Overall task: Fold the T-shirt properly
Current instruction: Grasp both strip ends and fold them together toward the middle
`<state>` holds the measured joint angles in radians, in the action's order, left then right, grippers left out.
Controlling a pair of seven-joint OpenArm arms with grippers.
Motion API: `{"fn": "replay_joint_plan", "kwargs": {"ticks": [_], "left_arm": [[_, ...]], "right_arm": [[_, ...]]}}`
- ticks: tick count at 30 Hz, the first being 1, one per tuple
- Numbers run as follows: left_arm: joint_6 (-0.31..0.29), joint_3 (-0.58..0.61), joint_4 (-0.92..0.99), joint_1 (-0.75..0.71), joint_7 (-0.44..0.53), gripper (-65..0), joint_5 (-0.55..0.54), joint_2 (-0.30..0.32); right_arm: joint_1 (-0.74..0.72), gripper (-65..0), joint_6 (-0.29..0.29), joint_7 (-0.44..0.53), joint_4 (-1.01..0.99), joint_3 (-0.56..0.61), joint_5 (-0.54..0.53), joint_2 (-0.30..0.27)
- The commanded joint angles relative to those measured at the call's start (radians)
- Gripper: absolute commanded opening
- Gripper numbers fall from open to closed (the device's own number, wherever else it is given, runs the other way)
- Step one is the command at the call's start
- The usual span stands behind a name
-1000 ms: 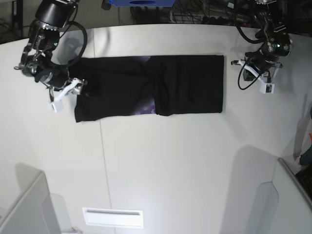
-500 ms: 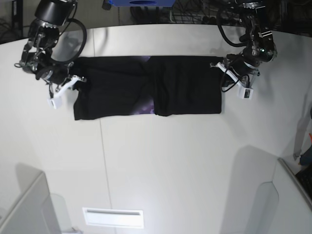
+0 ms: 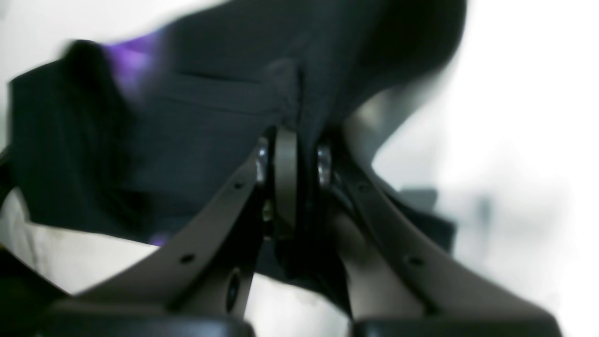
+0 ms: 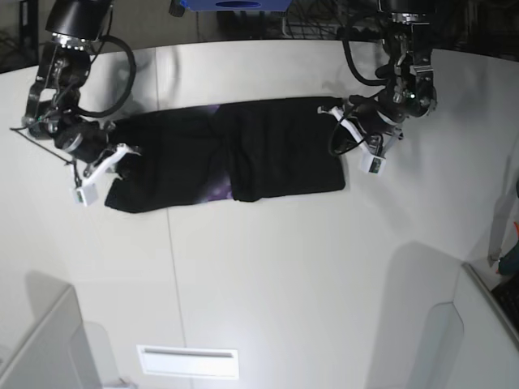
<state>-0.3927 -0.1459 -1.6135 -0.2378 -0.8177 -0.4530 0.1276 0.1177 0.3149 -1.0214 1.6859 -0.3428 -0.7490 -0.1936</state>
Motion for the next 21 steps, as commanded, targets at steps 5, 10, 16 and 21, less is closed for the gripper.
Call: {"fn": "replay_joint_plan", "kwargs": {"ticks": [5, 10, 16, 21], "left_arm": [[0.104, 0.095, 0.002, 0.051, -0.041, -65.0, 0.023, 0.001], [0.105, 0.167, 0.002, 0.067, -0.042, -65.0, 0.023, -0.001], [0.105, 0.165, 0.002, 0.065, -0.044, -65.0, 0.027, 0.002], [0.105, 0.165, 0.002, 0.064, -0.044, -65.0, 0.027, 0.008]], "right_arm": [[0.006, -65.0, -0.079, 0.011, 0.150, 0.121, -0.016, -0.004], [0.017, -65.0, -0.173, 0.020, 0.273, 0.265, -0.019, 0.012], [0.012, -65.0, -0.265, 0.023, 0.320, 0.429, -0.024, 0.016], [0.010, -65.0, -0.334, 0.111, 0.320, 0.587, -0.022, 0.023]]}}
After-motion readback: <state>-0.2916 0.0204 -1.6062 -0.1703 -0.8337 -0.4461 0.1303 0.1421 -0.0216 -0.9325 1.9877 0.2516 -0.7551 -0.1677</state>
